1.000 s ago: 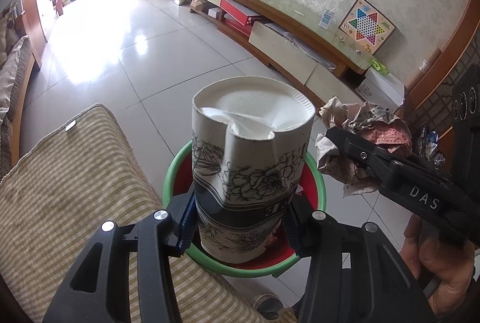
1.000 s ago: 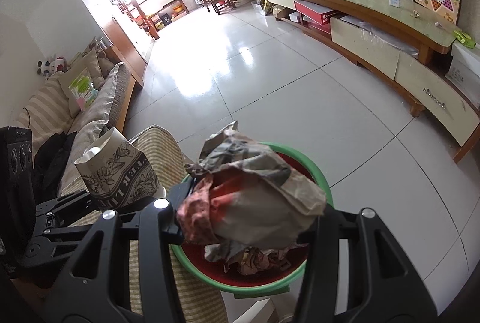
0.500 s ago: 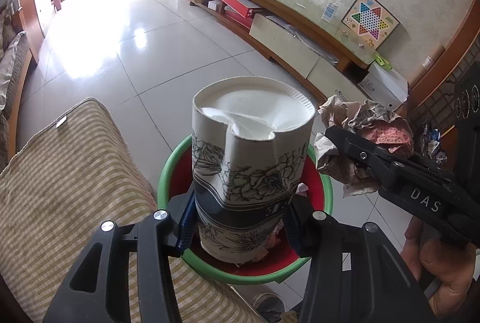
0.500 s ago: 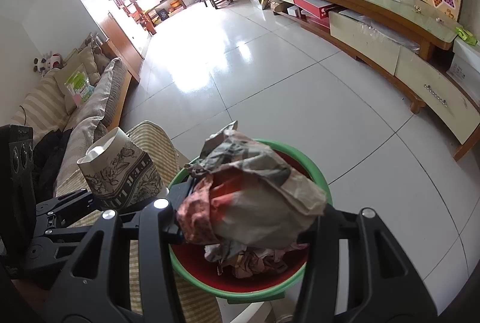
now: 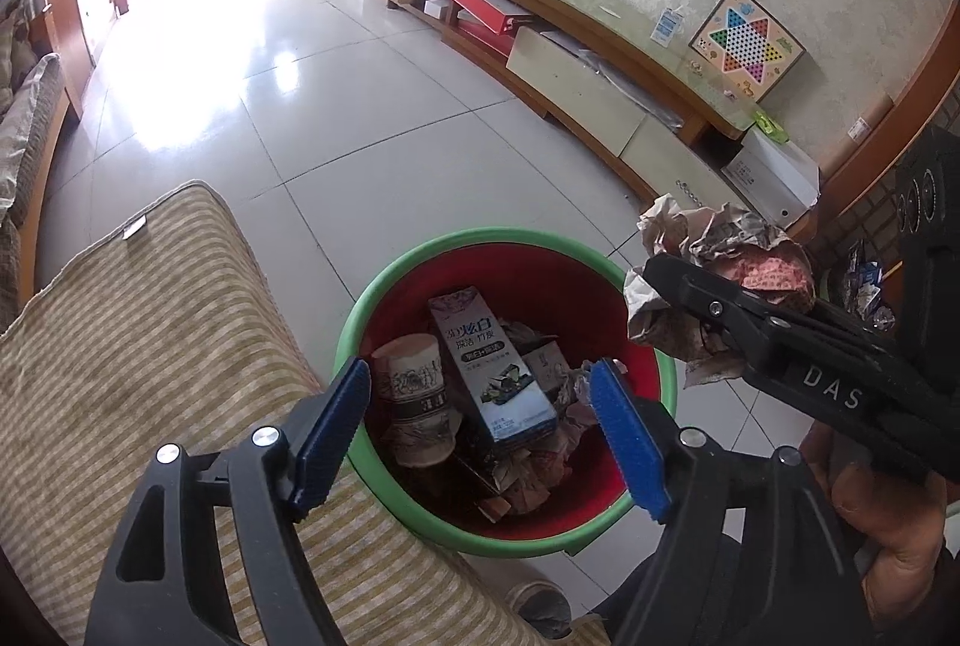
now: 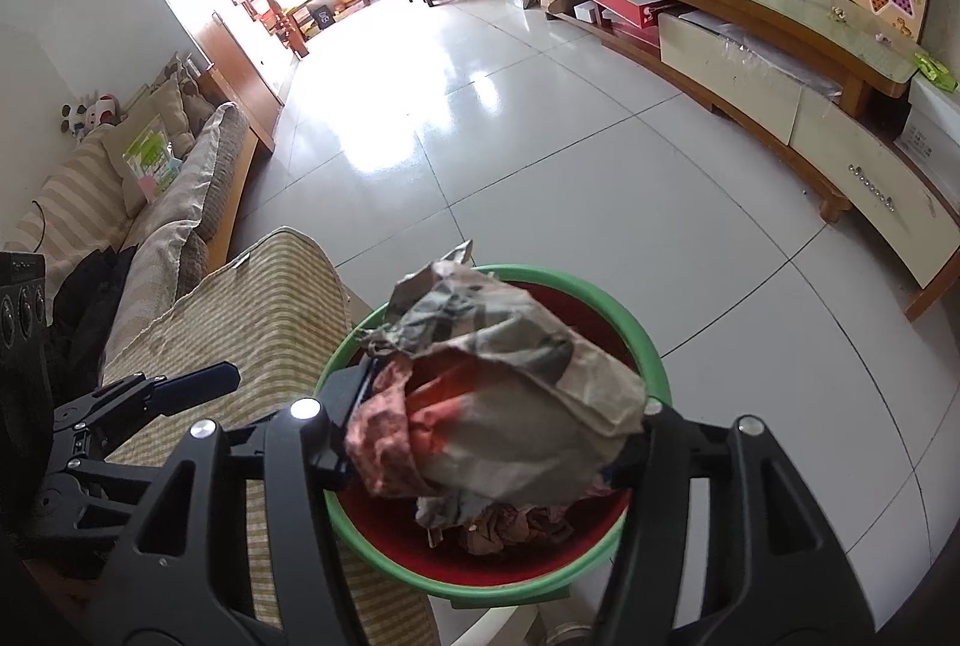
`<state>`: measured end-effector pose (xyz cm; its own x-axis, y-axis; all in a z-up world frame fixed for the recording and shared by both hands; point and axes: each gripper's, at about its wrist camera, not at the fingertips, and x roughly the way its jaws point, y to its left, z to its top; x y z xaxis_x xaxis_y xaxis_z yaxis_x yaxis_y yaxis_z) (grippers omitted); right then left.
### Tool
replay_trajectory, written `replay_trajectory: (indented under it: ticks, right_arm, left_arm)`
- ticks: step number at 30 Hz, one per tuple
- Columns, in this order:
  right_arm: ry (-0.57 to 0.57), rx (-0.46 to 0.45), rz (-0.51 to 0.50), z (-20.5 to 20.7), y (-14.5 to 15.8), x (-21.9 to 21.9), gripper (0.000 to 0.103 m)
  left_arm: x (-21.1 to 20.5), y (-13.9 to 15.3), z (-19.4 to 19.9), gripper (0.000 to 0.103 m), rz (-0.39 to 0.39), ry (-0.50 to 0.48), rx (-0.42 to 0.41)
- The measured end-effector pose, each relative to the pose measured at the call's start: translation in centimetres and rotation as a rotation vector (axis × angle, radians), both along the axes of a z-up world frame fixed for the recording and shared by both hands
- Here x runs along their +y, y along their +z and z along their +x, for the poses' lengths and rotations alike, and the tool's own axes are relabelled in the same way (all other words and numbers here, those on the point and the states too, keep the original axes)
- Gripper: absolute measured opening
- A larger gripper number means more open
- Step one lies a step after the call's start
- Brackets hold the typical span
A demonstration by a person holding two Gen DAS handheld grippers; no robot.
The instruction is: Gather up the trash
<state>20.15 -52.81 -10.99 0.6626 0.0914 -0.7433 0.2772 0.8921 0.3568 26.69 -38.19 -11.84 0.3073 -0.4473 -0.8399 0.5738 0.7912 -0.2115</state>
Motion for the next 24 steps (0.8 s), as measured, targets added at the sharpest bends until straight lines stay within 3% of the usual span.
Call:
replay_trajectory:
  ticks: [3,4,10,13,24]
  right_arm:
    - [-0.014,-0.011,-0.015,-0.3,0.3,0.0,0.093]
    - [-0.022,-0.02,-0.023,-0.4,0.5,0.0,0.098]
    - [-0.03,-0.029,-0.023,-0.8,1.0,0.0,0.098]
    - [-0.047,-0.023,-0.032,-1.0,1.1,0.1,0.098]
    - [-0.037,-0.06,-0.092,-1.9,4.7,3.8,0.098]
  left_arm:
    - [0.6,0.2,-0.1,0.073,0.0,0.011,-0.007]
    - [0.8,0.3,-0.1,0.073,-0.002,0.015,-0.01]
    - [1.9,0.7,-0.1,0.077,-0.003,0.033,-0.018]
    - [2.5,1.0,-0.2,0.095,0.004,0.05,-0.035]
    - [7.2,3.2,-1.6,0.095,-0.011,0.102,-0.066]
